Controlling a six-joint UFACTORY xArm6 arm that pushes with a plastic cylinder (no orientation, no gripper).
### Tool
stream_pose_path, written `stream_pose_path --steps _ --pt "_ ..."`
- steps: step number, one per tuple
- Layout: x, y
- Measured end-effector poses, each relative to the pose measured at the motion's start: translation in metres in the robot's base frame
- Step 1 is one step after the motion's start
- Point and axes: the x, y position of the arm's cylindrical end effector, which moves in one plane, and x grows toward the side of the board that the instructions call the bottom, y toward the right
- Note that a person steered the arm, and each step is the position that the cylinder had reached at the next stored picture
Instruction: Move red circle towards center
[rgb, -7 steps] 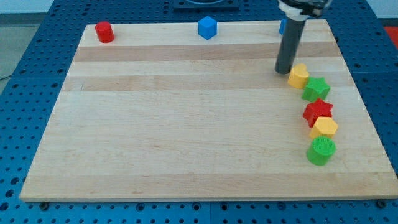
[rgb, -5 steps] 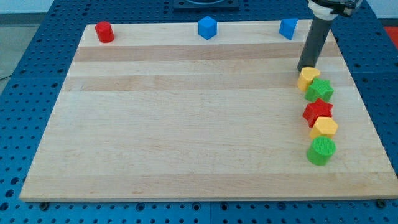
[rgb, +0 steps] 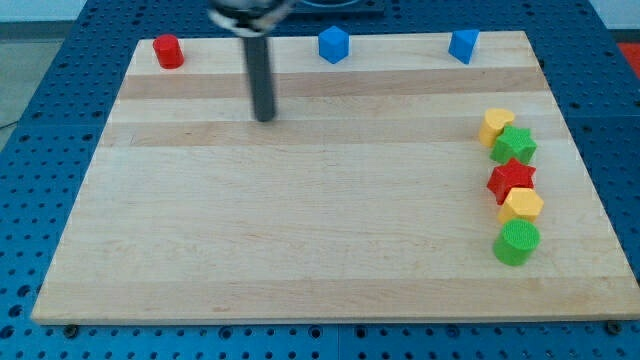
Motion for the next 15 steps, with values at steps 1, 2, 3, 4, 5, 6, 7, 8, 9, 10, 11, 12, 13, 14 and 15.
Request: stream_pose_path --steps 1,2,3,4,5,6,7,8,9,10,11,12,13,14,15 --pt "-0.027 -0.083" --pt "-0.085 -0.176" --pt "-0.086 -0.176" --pt "-0.125 -0.171" --pt "-0.141 -0.128" --pt "-0.125 -0.046" --pt "-0.092 0.018" --pt "-0.089 0.002" --pt "-0.098 -0.058" --pt "-0.105 -0.115" --pt "-0.095 -0.135" --pt "-0.075 -0.07" --pt "-0.059 0.041" --pt "-0.053 0.069" --pt "-0.053 0.019"
